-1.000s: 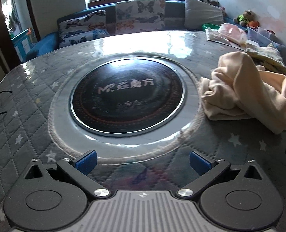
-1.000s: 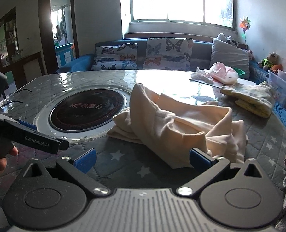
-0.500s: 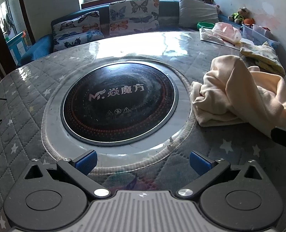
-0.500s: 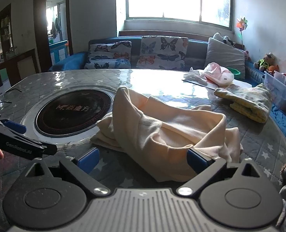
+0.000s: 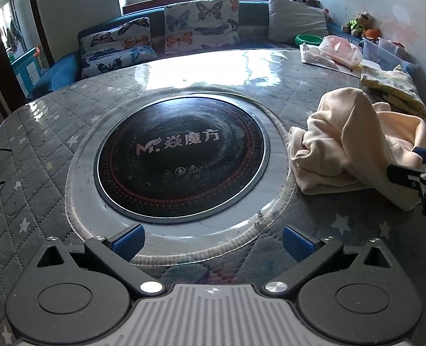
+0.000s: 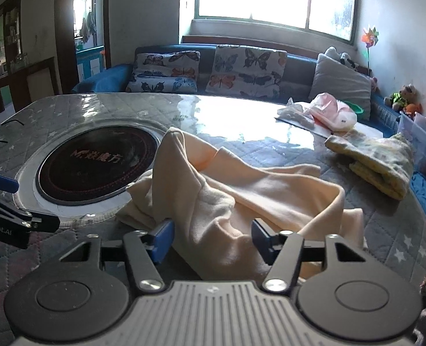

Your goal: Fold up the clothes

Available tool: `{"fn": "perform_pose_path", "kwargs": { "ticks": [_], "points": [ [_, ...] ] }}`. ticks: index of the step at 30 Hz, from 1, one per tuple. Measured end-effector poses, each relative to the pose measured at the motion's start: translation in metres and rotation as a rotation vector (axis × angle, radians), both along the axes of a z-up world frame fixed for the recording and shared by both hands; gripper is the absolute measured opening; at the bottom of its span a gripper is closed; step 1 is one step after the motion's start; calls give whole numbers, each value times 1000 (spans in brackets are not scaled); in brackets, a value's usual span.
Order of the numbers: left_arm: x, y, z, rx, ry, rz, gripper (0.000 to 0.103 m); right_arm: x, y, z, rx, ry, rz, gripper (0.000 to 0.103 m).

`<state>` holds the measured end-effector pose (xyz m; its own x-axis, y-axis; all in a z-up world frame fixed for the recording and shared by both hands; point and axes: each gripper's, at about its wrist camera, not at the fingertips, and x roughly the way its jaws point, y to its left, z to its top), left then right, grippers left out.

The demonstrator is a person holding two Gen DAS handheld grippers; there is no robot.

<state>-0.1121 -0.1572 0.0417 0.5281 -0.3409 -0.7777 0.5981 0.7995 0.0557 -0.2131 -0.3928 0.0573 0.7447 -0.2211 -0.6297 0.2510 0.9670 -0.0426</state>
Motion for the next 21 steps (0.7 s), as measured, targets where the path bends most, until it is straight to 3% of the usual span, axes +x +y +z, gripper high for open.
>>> {"fn": "perform_pose_path", "kwargs": {
  "ticks": [7, 9, 12, 14, 16, 21],
  "points": [
    [3, 3, 2, -10, 4, 10, 103, 9, -6, 0, 31, 18, 24, 59],
    [3, 4, 2, -10, 2, 12, 103, 12, -8, 0, 40, 23, 30, 55],
    [4, 5, 3, -10, -1, 15, 103, 11, -8, -1, 53, 21, 38, 38],
    [6, 6, 4, -11, -4, 18, 103, 8, -6, -1, 62, 11, 48, 22],
    [7, 7, 6, -18, -3, 22, 103, 3, 0, 2, 58, -4, 68, 14],
    [9, 10, 15, -44, -14, 25, 103, -12, 24, 13, 17, -17, 152, 11]
  ]
}}
